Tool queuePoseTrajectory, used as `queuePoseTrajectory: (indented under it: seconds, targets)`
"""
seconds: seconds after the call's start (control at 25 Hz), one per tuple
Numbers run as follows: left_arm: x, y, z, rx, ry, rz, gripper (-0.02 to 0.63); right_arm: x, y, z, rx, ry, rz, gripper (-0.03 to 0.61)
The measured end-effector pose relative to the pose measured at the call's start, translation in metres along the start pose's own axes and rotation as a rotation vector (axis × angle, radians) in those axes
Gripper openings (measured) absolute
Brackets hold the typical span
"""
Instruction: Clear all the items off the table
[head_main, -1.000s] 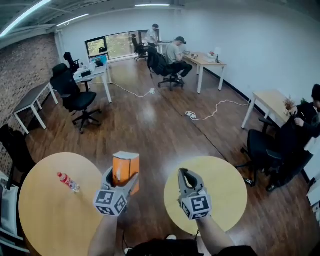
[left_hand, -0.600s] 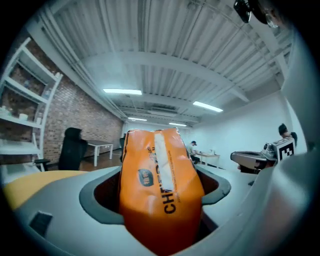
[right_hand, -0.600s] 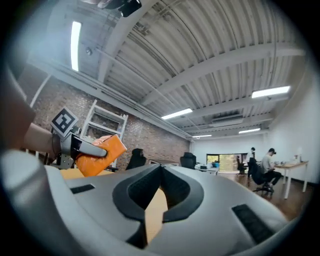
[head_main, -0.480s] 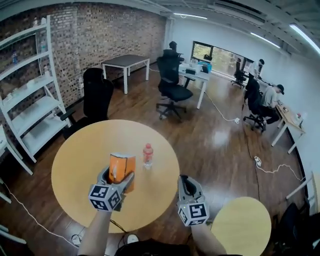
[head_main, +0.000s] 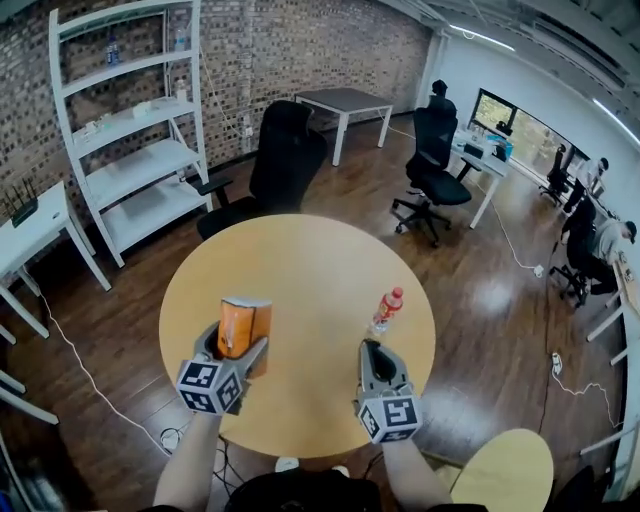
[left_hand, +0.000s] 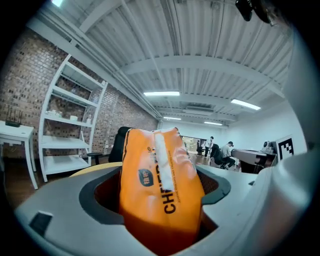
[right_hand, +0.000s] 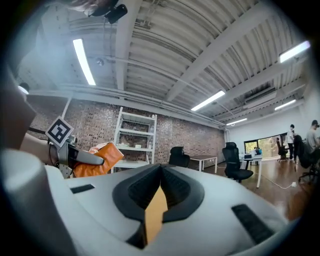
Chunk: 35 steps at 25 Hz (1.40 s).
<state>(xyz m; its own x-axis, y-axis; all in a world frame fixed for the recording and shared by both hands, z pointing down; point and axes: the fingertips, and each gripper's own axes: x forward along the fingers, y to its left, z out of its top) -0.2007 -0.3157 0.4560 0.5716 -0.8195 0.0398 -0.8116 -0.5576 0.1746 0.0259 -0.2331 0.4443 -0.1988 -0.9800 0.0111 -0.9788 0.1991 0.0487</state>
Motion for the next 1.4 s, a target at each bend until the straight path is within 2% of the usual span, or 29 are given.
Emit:
queuePoseTrajectory:
  seconds: [0.2,0.36,0.68,0.96,1.16,1.4]
  targets:
    - [-0.030,0.054,-0.042,-0.081,0.074,0.135,0.416,0.029,0.033,-0.028,0.023,0.074,0.086,0.005]
    - [-0.033,0.078,-0.081,-0.115,0.172,0.200,0.416,0.056,0.043,-0.054,0.030,0.136,0.129,0.005]
    - [-0.001,0.105,-0.149,-0.120,0.345,0.252,0.416,0.090,0.039,-0.104,0.035,0.248,0.150,0.005]
    - [0.019,0.105,-0.215,-0.111,0.531,0.300,0.416,0.089,0.014,-0.167,0.117,0.374,0.126,0.005]
    - [0.023,0.108,-0.237,-0.095,0.605,0.301,0.416,0.095,0.014,-0.190,0.134,0.423,0.139,0.005]
    - [0.030,0.098,-0.245,-0.006,0.640,0.285,0.422,0.101,0.001,-0.194,0.127,0.430,0.139,0.005]
